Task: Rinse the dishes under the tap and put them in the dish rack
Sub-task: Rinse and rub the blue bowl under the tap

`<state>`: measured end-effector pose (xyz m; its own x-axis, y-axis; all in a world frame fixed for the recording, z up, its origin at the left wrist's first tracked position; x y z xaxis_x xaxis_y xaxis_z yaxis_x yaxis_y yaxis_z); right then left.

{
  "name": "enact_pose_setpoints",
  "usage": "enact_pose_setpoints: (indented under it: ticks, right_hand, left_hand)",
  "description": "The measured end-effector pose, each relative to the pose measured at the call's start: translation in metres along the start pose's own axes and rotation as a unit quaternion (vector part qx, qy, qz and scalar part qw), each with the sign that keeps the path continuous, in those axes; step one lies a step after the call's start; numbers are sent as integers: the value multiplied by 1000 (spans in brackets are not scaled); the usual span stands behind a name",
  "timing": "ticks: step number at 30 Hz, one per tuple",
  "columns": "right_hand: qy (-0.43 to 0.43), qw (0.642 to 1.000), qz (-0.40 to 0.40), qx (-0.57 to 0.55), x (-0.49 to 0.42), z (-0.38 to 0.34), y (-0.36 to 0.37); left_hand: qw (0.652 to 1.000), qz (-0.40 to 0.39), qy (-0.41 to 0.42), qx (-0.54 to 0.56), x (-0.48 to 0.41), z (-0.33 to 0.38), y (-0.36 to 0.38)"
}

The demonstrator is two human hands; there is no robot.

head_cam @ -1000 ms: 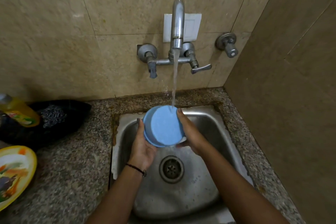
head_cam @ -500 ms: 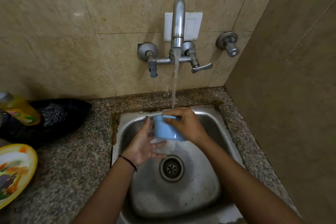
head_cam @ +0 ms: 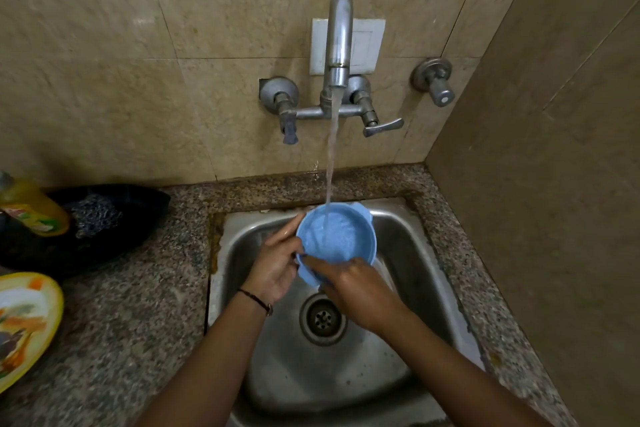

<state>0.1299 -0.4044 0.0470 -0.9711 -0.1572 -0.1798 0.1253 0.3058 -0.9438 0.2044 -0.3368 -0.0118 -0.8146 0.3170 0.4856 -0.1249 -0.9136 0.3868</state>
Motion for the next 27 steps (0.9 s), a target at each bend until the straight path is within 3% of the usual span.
enact_pose_setpoints:
  ticks: [6,9,12,17,20,24,27]
  right_hand:
    - [-77,983,-11,165,-6,-22,36]
    - [-66,973,9,221,-25,-21,35]
    - [8,966,-12,256,-30,-7,20]
    - [96,947,-125,279,9,14,52]
    - [66,958,-104,260,11,8,75]
    - [-11,942,-128,310,-9,-25,49]
    - [-39,950,-104,291,-23,-28,26]
  left_hand:
    - [996,63,13,63,-13,-10,-38]
    - [990,86,10,112,-22,-9,-38]
    - [992,87,10,96,-20,-12,-15]
    - [997,68,1,32,-3,-41,-8]
    - [996,67,-15,51,-3,-55,-29]
    - [996,71,-26,44,-9,-49,-33]
    - [999,35,-24,15,-15,-35,-18]
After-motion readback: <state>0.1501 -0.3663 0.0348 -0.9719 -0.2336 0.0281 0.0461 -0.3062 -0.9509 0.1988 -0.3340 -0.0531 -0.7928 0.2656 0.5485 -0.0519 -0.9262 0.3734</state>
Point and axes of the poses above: each hand's wrist, its own x-axis away from the middle knuckle, its own y-axis out of the palm, z = x × y, the point moved 8 cm from there along -x, towards the middle knuckle, and after that the axes turned 11 degrees about z, right-handed, at the moved point
